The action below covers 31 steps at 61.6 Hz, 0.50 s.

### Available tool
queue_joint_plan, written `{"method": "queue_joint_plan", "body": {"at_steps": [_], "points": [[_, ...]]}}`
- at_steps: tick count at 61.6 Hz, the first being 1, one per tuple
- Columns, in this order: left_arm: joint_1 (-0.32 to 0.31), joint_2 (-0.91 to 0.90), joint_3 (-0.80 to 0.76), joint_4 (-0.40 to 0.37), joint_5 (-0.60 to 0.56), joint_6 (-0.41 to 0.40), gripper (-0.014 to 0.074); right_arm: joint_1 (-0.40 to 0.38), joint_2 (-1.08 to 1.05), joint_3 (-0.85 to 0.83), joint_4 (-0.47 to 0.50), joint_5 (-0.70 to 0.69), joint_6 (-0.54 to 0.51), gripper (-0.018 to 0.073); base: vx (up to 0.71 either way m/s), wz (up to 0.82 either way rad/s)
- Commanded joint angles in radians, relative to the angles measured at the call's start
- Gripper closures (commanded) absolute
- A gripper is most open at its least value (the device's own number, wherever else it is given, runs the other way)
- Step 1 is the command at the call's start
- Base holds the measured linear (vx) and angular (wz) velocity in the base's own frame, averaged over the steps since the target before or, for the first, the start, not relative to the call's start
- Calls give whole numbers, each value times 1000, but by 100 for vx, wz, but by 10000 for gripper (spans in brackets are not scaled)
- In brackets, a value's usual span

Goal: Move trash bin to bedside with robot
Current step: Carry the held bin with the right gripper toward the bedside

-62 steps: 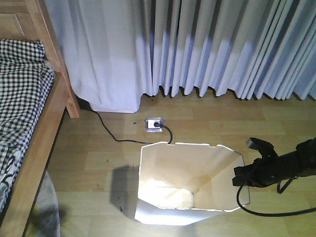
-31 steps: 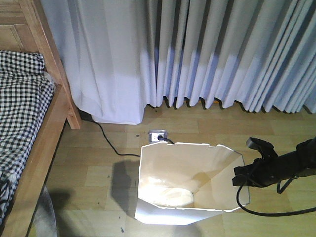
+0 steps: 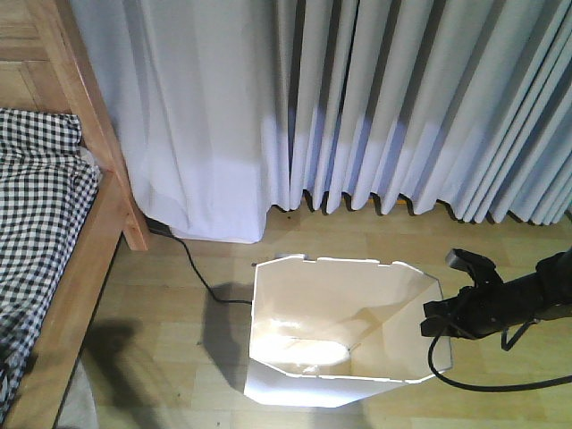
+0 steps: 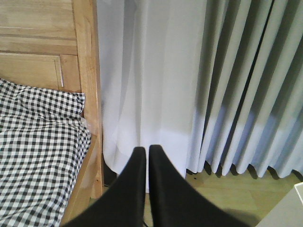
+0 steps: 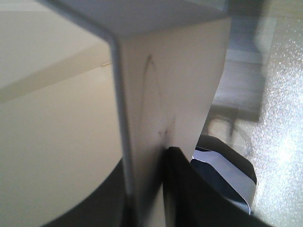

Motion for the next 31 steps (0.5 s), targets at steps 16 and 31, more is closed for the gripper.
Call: {"method": "queue_joint_plan", "body": {"at_steps": [16,31], "points": [[0,-15,19,-4,-69,-6,602,-1,-72,-5,30,243,-7,564,11,0],[0,-15,19,-4,-69,-6,602,-1,-72,-5,30,243,-7,564,5,0]]}}
